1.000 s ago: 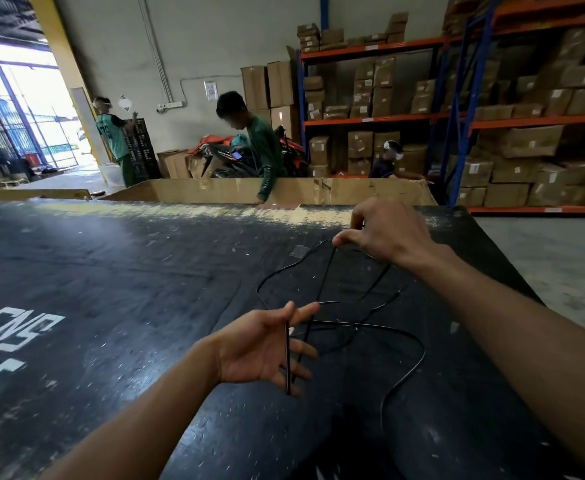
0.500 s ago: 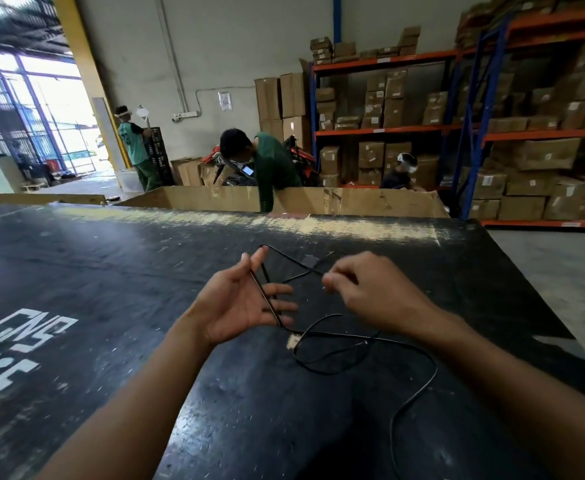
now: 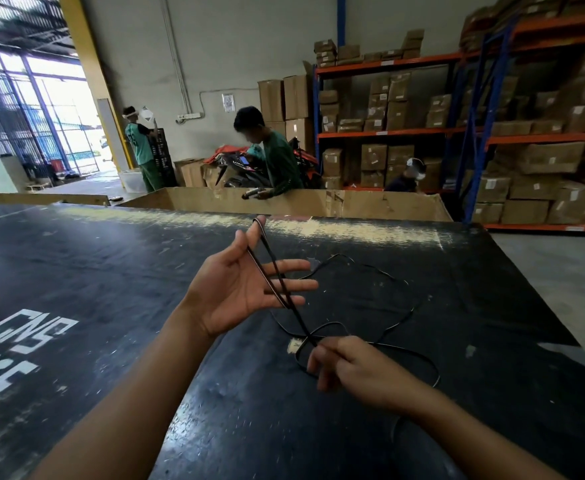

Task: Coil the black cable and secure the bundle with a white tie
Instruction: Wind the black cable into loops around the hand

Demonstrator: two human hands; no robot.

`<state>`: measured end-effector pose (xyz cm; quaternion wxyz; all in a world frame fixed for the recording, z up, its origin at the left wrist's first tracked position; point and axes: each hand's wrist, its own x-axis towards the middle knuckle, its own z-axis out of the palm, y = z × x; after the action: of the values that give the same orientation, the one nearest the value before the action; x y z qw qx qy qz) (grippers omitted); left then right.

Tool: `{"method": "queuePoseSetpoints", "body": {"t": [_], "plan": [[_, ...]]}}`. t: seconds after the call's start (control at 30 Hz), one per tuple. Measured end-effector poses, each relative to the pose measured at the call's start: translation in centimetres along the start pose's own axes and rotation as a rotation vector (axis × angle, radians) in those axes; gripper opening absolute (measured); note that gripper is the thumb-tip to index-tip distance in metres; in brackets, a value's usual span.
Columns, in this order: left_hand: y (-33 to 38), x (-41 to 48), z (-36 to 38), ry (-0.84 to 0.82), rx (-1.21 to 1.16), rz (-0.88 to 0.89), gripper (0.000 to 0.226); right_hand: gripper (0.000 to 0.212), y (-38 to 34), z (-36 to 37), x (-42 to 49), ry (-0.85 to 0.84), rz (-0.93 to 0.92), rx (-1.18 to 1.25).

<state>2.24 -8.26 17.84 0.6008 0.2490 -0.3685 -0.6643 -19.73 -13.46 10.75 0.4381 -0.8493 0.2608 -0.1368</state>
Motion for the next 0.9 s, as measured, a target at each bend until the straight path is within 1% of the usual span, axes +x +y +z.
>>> {"method": "queuePoseSetpoints", "body": {"t": [0.07,0.17,0.23,0.33,0.43,0.6,0.77,0.9], "plan": [[0.1,-0.3,0.8,-0.056,-0.004,-0.022,0.043,0.03,0.9,0.0,0.5,-0.003,-0.01,-0.018],[0.1,-0.7,2.1,-0.131,0.027,-0.073,0.044,0.028,1.7,-0.1,1.3,-0.035,-0.002,-0.125],[-0.2,-1.1,2.7,-0.194,0.051,-0.143,0.045,0.025,1.9,-0.8,2.2,-0.041,0.028,-0.245],[-1.1,-1.7,3.2,-0.259,0.106,-0.249,0.043,0.024,1.4,-3.5,3.6,0.01,0.019,-0.391],[-1.7,-2.3,3.2,-0.244,0.179,-0.297,0.041,0.019,-0.1,-6.4,4.9,0.069,0.007,-0.452],[-2.4,-2.8,3.1,-0.187,0.18,-0.303,0.041,0.013,-3.1,-8.7,6.5,0.097,-0.031,-0.516],[-2.9,-2.8,3.5,-0.226,0.193,-0.367,0.044,0.009,-5.3,-10.0,7.1,0.108,-0.091,-0.591],[-3.5,-2.8,3.2,-0.201,0.227,-0.429,0.043,0.006,-6.7,-11.8,7.2,0.153,-0.117,-0.602]]}}
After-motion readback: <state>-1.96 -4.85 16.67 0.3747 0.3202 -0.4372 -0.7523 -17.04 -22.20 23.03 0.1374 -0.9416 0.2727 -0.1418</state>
